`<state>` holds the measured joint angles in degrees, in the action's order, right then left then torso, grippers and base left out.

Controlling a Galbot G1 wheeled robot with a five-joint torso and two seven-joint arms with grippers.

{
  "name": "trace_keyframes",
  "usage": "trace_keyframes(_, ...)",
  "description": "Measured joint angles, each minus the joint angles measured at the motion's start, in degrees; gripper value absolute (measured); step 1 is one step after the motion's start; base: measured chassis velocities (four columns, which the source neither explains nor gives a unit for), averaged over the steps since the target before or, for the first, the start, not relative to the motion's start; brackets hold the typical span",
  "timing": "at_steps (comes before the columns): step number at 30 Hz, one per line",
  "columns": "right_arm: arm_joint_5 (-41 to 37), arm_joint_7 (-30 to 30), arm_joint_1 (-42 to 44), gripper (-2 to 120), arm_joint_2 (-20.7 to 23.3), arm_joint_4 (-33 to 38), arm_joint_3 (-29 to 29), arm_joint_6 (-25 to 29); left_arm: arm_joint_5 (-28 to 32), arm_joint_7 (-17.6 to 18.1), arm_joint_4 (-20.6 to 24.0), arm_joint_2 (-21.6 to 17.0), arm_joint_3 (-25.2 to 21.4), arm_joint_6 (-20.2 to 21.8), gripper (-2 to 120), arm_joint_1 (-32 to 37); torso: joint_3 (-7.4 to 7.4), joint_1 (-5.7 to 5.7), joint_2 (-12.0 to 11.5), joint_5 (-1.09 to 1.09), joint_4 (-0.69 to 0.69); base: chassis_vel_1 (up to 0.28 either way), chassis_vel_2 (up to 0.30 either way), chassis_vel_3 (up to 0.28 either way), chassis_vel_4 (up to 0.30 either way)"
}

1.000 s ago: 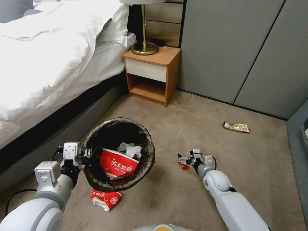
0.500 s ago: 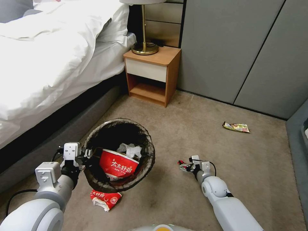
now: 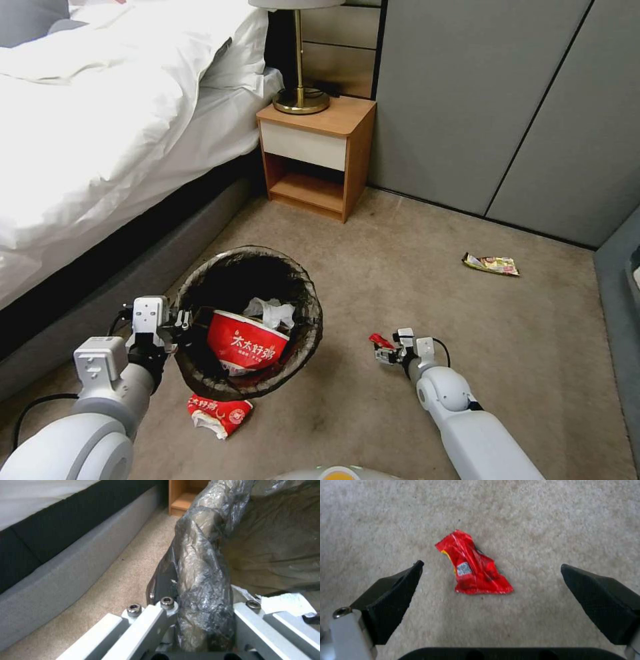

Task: Pick up the trash bin, then pick up the garbage from the floor and place it into the trash bin.

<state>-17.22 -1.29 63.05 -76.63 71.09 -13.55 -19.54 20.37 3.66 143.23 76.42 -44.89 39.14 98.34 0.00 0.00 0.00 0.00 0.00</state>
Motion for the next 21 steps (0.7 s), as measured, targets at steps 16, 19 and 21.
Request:
trace_keyframes(16, 3.55, 2.37, -1.15, 100, -2.01, -3.15, -0.27, 2.39, -0.25, -0.70, 0.00, -0.07, 0.08, 0.25, 1, 0.01, 0.00, 0.00, 0.00, 0.00, 0.00, 0.000, 0.000, 0.000, 0.000)
trace_keyframes(19, 4.21, 2.38, -1.46, 100, -2.31, -3.78, -0.13, 2.62, -0.26, -0.71, 0.00, -0.12, 0.08, 0.26, 1, 0.06, 0.00, 0.00, 0.00, 0.00, 0.00, 0.000, 0.000, 0.000, 0.000)
trace_keyframes(21, 4.59, 2.41, -1.63, 100, -2.44, -4.13, -0.09, 2.83, -0.25, -0.73, 0.00, -0.18, 0.07, 0.26, 1, 0.10, 0.00, 0.00, 0.00, 0.00, 0.00, 0.000, 0.000, 0.000, 0.000)
